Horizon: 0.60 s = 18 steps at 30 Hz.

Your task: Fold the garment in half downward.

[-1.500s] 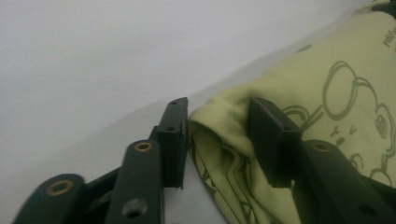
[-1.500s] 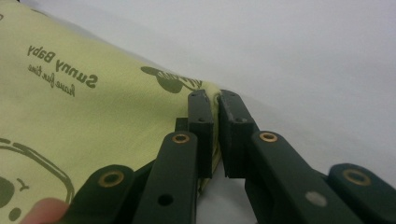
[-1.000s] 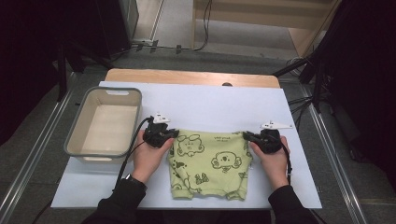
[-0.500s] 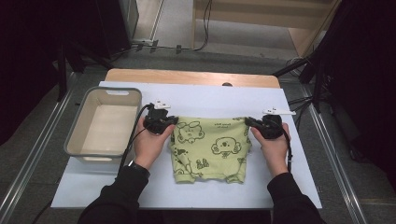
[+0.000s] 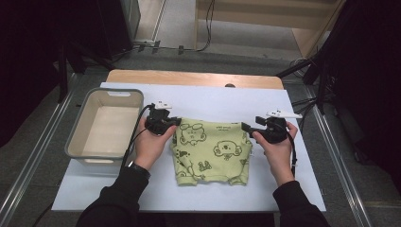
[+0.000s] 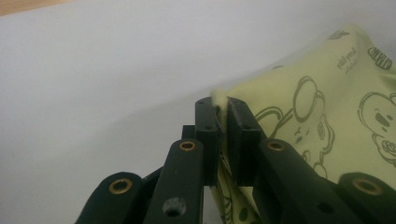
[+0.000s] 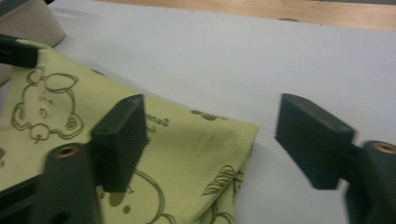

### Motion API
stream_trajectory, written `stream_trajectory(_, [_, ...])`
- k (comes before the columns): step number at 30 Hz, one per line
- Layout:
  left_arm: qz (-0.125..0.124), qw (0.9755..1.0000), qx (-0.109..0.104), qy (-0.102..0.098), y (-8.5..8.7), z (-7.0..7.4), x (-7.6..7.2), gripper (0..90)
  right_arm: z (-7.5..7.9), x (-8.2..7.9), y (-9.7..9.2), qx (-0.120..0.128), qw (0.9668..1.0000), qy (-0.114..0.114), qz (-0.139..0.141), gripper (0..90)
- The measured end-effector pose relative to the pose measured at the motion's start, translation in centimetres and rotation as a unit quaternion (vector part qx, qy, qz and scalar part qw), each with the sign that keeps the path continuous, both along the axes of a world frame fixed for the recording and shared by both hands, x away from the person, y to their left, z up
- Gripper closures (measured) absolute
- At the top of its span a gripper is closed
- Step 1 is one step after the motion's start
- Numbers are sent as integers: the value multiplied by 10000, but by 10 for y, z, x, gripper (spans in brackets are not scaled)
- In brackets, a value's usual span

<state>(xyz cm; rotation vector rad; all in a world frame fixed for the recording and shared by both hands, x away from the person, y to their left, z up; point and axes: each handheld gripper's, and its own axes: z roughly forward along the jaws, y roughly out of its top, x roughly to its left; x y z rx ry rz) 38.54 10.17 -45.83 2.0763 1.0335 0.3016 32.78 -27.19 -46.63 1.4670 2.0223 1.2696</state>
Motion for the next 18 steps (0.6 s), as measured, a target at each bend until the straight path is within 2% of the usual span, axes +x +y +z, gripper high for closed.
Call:
stream_trajectory(5, [15, 10000, -63, 26, 0, 1, 1, 837, 7, -10, 10, 49, 9998, -117, 155, 7])
stream_trajectory(18, [21, 9999, -114, 20, -1, 2, 1, 837, 10, -39, 39, 228, 9979, -294, 538, 0])
